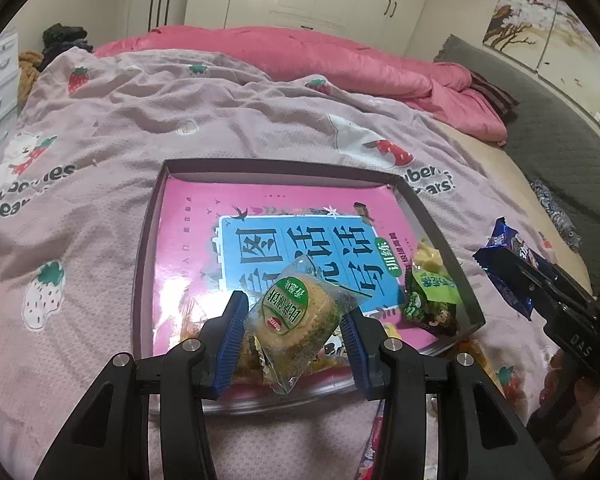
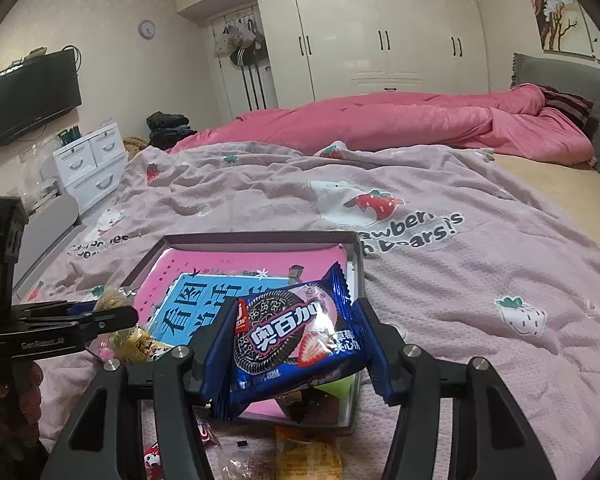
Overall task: Organize snacks
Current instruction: 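Carry the round biscuit and blue cookie packet over the tray with both grippers, then open both grippers to release the biscuit and blue packet into the tray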
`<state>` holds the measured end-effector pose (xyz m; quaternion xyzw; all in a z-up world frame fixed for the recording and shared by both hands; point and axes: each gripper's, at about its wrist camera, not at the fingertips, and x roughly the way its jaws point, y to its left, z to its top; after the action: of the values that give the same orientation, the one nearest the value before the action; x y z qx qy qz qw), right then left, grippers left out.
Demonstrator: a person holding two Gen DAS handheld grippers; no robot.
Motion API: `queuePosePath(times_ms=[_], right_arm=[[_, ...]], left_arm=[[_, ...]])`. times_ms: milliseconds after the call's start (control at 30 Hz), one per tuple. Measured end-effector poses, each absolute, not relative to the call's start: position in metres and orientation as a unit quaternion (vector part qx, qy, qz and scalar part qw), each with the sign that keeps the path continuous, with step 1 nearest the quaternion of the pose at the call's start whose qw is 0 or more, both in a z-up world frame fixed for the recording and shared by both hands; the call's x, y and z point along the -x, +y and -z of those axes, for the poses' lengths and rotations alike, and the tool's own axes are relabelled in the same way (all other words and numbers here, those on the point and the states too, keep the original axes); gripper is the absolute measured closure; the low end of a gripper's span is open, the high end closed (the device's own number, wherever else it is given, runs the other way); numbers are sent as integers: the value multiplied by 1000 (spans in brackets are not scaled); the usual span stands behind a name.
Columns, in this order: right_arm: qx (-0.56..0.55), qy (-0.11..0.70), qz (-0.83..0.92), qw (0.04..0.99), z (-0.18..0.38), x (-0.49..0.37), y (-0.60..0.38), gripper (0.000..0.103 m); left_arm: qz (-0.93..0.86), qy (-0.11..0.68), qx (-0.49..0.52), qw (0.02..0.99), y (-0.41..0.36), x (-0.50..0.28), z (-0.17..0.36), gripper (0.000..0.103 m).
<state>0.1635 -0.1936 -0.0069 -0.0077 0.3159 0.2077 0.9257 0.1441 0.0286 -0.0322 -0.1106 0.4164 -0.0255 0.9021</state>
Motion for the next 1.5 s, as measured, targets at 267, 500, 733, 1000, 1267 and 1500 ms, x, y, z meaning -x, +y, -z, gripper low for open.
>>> queuePosePath(times_ms=[267, 500, 733, 1000, 1267, 1500], right_arm=[[28, 326, -221, 919, 15, -165, -181, 45], [47, 334, -233, 912, 23, -166, -170, 45], [58, 343, -239, 907, 30, -168, -164, 45], [66, 354, -244, 901, 37, -170, -157, 45], [74, 358, -237, 900, 42, -173, -154, 45], [83, 354, -234, 901, 45, -173, -151, 45]], left_arm=[[27, 421, 95, 902, 19, -155, 37, 55], [31, 431, 86, 898, 11, -167, 45, 55], [34, 444, 78, 892, 6, -173, 53, 55], [37, 458, 75, 885, 4, -178, 59, 55], [39, 469, 71, 880, 4, -179, 65, 55], [40, 472, 69, 878, 3, -179, 67, 55]])
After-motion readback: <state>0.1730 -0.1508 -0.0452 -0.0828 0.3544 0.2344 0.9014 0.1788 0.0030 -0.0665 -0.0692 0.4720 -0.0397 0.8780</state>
